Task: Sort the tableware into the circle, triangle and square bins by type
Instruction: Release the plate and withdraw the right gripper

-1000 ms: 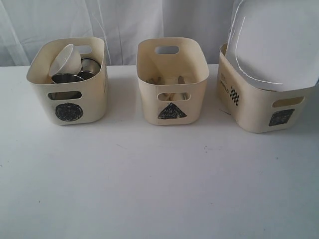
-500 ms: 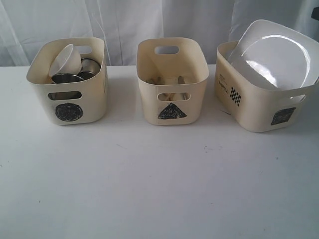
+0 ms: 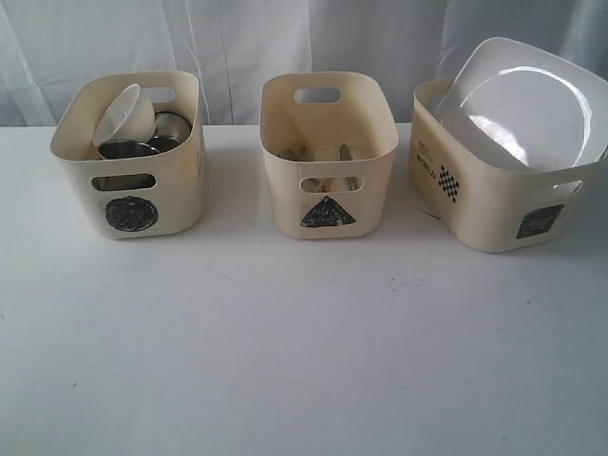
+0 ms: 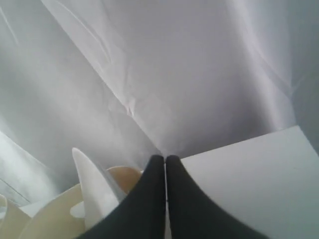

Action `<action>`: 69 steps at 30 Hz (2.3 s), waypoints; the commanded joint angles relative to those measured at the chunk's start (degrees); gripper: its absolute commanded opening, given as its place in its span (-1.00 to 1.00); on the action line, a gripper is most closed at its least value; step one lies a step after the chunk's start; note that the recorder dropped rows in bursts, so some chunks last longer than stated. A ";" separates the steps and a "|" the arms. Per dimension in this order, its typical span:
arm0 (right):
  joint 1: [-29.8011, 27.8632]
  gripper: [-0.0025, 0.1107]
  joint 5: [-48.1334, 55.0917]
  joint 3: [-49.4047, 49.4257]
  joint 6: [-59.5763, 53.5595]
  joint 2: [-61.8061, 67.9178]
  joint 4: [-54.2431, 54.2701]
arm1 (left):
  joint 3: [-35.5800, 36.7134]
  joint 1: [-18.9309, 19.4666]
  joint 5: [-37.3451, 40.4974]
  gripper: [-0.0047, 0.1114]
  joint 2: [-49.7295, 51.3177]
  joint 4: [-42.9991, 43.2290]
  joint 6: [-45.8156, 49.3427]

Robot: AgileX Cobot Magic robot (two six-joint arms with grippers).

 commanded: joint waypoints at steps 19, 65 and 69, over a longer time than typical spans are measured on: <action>12.63 -0.96 -24.98 30.22 57.62 -48.65 -61.43 | 0.53 -0.29 2.83 -0.92 -0.28 -0.31 -0.26; 25.02 -0.96 -18.93 87.34 62.78 -111.53 -81.15 | 0.53 -0.29 2.73 -0.92 -0.28 -0.13 -0.26; 25.02 -0.96 -12.25 87.34 67.88 -111.53 -88.66 | 0.53 -0.29 2.73 -0.92 -0.28 0.26 -0.26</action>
